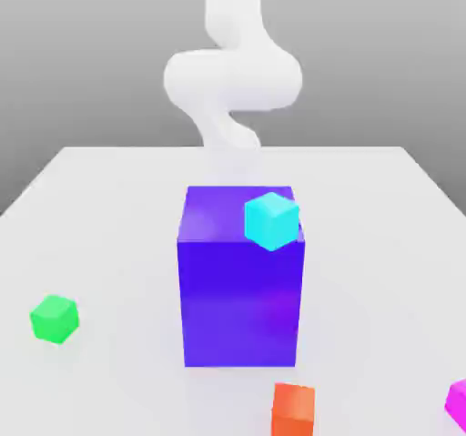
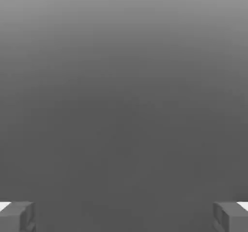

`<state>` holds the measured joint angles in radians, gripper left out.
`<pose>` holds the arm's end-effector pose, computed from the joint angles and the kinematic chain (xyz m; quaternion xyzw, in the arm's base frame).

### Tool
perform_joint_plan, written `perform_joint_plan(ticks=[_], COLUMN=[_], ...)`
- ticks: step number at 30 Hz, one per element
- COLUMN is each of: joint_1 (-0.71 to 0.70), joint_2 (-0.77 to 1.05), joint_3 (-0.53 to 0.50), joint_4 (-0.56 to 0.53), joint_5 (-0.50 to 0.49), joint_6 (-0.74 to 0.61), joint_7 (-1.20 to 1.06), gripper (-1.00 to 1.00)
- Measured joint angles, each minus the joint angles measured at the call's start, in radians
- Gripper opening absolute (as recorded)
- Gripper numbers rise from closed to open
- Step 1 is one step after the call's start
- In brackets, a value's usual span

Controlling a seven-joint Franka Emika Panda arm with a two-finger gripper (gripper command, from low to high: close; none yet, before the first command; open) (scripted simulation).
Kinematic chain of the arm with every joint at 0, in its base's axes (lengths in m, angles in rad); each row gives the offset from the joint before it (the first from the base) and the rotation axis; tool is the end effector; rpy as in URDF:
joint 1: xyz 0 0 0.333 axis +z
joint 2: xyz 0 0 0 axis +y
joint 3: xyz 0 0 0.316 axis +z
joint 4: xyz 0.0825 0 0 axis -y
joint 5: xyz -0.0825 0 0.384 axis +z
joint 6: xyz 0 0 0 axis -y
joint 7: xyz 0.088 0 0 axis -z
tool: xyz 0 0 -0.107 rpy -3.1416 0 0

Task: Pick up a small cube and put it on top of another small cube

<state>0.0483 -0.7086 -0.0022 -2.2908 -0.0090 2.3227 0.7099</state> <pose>0.3787 0.0170 0.6851 -0.8819 0.3022 -0.3376 0.1304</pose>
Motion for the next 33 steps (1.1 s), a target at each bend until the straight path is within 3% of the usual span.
perform_joint_plan(ticks=[10,22,33], joint_1=[0.179,0.327,0.394], joint_2=[0.369,0.804,1.207], joint_3=[-0.001,0.07,0.141], joint_4=[0.037,0.082,0.133], joint_5=[-0.014,-0.022,-0.133], joint_6=[0.091,0.198,0.329], joint_7=[-0.38,-0.834,-1.103], gripper=[0.0,0.0,0.0])
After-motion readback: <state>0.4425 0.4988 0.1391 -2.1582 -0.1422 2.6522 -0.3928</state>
